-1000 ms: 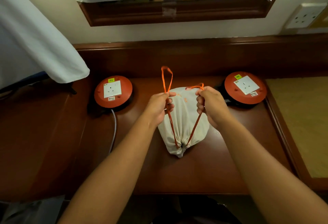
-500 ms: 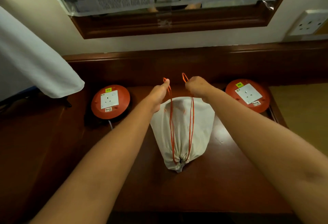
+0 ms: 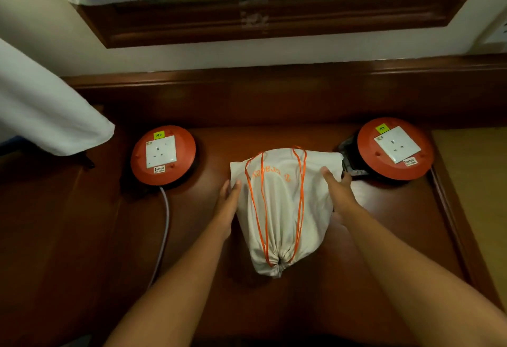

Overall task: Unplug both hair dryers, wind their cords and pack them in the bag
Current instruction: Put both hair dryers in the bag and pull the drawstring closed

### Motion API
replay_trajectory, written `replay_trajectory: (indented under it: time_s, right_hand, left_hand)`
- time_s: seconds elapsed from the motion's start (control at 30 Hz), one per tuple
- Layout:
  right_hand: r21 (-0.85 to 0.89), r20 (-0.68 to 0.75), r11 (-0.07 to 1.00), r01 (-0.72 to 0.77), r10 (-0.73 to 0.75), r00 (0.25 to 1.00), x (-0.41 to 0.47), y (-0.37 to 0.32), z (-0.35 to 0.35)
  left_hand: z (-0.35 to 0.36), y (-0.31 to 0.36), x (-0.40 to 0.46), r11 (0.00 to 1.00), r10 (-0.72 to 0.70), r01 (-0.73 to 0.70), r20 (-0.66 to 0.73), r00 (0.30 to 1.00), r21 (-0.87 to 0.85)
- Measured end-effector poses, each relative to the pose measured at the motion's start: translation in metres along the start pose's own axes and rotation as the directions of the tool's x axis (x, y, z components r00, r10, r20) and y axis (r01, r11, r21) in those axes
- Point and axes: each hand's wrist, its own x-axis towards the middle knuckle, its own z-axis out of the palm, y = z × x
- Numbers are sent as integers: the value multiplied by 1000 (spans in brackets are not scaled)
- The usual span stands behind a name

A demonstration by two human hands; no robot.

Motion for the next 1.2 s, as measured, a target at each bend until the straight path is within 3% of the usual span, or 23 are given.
replay_trajectory:
  time_s: [0.17, 0.43, 0.77, 1.2]
  right_hand:
    - [232, 111, 972, -18, -8, 994, 14, -1, 10]
    - [171, 56, 981, 88, -99, 994, 18, -12, 23]
    - [124, 36, 973, 195, -201, 979, 42, -34, 41]
    - [191, 36, 972, 135, -144, 989, 70, -75, 66]
  left_hand:
    - [11, -2, 3, 989, -13, 18, 36, 999, -149]
    - [19, 2, 11, 963, -40, 39, 2, 999, -267]
    - [18, 31, 40, 938, 48, -28, 48, 998, -346]
    - [18, 73, 83, 955, 76, -54, 63, 995, -292]
